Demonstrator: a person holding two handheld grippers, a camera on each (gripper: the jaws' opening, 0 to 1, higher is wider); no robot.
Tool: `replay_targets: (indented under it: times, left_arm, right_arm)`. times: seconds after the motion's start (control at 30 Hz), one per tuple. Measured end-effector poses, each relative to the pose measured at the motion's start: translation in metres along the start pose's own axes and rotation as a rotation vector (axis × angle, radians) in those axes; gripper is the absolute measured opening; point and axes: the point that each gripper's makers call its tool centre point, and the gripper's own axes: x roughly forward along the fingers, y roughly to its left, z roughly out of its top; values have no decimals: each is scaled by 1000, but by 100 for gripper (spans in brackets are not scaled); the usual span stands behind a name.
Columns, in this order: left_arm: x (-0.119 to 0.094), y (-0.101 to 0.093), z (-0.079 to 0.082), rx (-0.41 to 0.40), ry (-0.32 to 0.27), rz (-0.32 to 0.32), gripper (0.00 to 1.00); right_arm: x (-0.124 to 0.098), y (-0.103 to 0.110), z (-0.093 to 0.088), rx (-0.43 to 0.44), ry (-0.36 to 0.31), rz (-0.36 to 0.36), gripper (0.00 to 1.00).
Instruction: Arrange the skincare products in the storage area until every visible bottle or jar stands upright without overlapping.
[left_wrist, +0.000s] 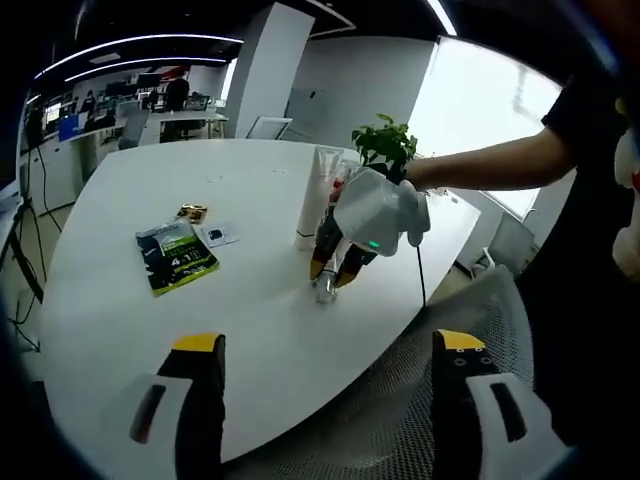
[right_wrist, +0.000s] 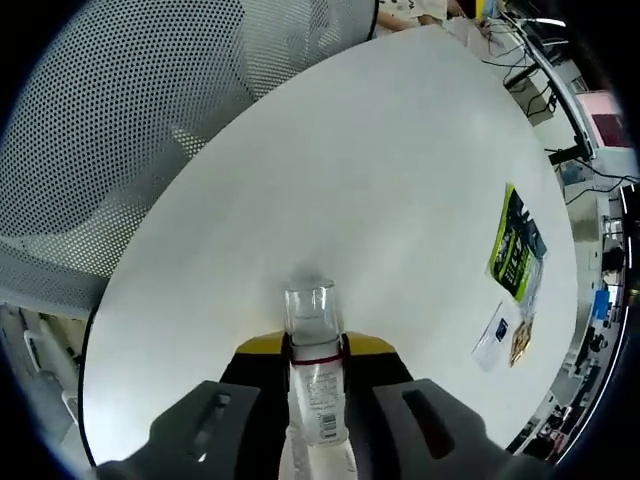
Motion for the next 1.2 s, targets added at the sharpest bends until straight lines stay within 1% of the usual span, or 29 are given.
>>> replay_targets:
  times: [0.07, 0.13, 0.23, 0.33, 0.5, 0.57, 0.6, 0.67, 0.7, 0.73, 0.93, 1.03, 1.2]
  left_arm:
    - [-1, 0, 0, -1, 2, 1, 82]
    - [-2, 0, -1, 0, 5, 1, 81]
    - [-5, -1, -1, 5, 3, 2, 81]
    - [-6, 0, 0, 7, -3, 6, 82]
    - [-8, -1, 1, 13, -11, -7, 82]
    - [-8, -3, 3, 17, -10, -17, 82]
    - [-8, -4, 3, 21, -10, -22, 82]
    - [-8, -6, 4, 30, -7, -32, 81]
    - [-7, -7, 4, 36, -6, -40, 81]
    - [-7, -8, 5, 40, -7, -47, 81]
    - [-8, -15, 5, 65, 5, -82, 82]
    - [-9, -17, 4, 79, 12, -99, 82]
    - [-8, -22, 8, 93, 9, -130, 82]
  right_arm:
    - [0, -2, 5, 8, -12, -14, 19]
    - [-2, -7, 9, -5, -10, -39, 19]
    - [-6, -17, 20, 16, -45, -75, 19]
    - [-18, -28, 35, 37, -89, -124, 19]
    - [-32, -38, 50, 78, -138, -186, 19]
    - [-41, -42, 58, 105, -166, -217, 19]
    - [-45, -45, 61, 131, -193, -235, 19]
    - [-54, -48, 65, 148, -206, -260, 19]
    - [-61, -51, 69, 177, -232, -283, 19]
    - [-64, -54, 72, 204, -257, -301, 19]
    - [-94, -62, 84, 300, -334, -379, 19]
    - [-103, -64, 86, 341, -357, -411, 19]
    - [-120, -67, 89, 462, -443, -461, 19]
